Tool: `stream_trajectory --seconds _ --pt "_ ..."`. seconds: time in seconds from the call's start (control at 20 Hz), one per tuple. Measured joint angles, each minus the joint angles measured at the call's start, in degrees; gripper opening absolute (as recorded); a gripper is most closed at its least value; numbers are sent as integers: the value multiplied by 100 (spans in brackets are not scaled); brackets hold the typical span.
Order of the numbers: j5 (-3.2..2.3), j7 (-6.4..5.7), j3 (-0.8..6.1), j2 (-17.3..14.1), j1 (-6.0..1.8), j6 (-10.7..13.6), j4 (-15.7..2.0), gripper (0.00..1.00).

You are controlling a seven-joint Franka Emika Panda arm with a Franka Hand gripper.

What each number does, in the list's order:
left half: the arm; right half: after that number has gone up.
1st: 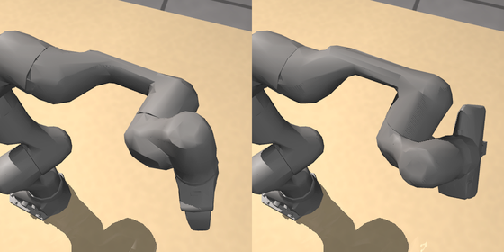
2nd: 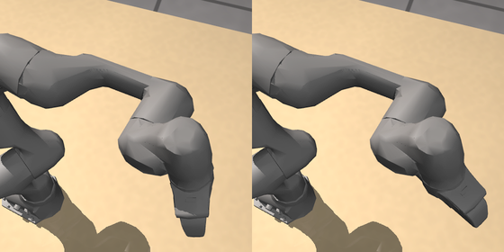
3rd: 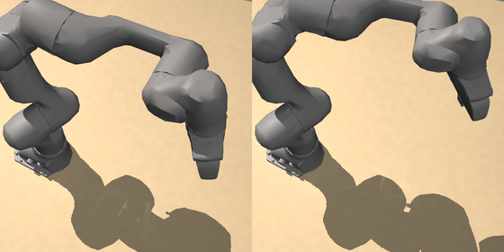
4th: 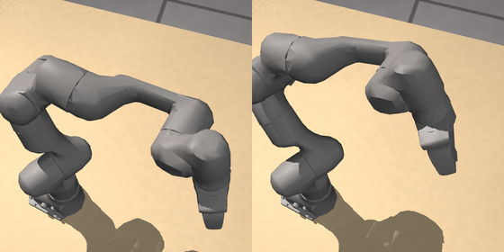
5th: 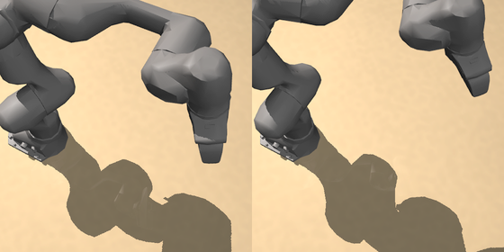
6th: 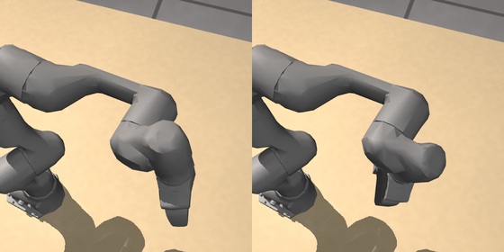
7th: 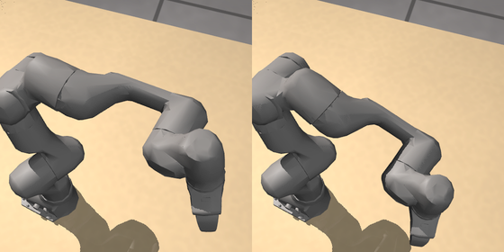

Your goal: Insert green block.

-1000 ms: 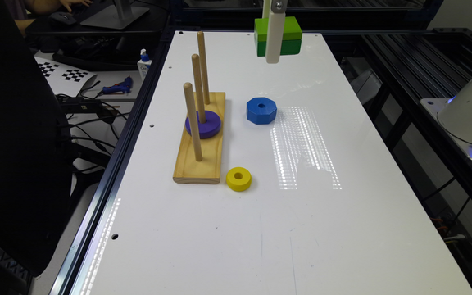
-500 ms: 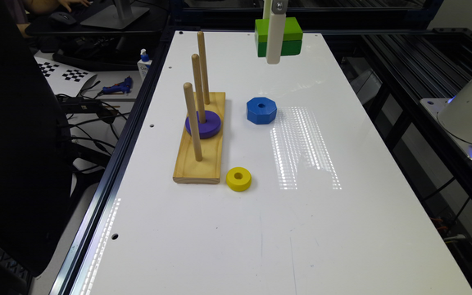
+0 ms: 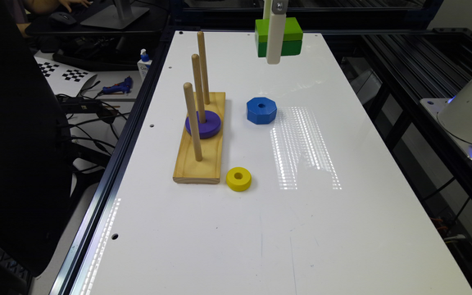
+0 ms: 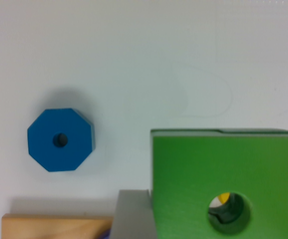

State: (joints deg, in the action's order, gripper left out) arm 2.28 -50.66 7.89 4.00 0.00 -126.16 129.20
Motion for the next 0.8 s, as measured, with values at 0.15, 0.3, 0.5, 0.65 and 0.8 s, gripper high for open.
stream_trajectory --seconds 0.15,0.3,0.5,0.65,0.8 --pt "0 0 1 0 1 0 0 0" --pt "0 0 10 0 2 0 0 0" --pt "0 0 14 0 2 0 0 0" --pt "-8 20 4 19 -29 6 37 0" --pt "-8 84 -1 83 -103 6 112 0"
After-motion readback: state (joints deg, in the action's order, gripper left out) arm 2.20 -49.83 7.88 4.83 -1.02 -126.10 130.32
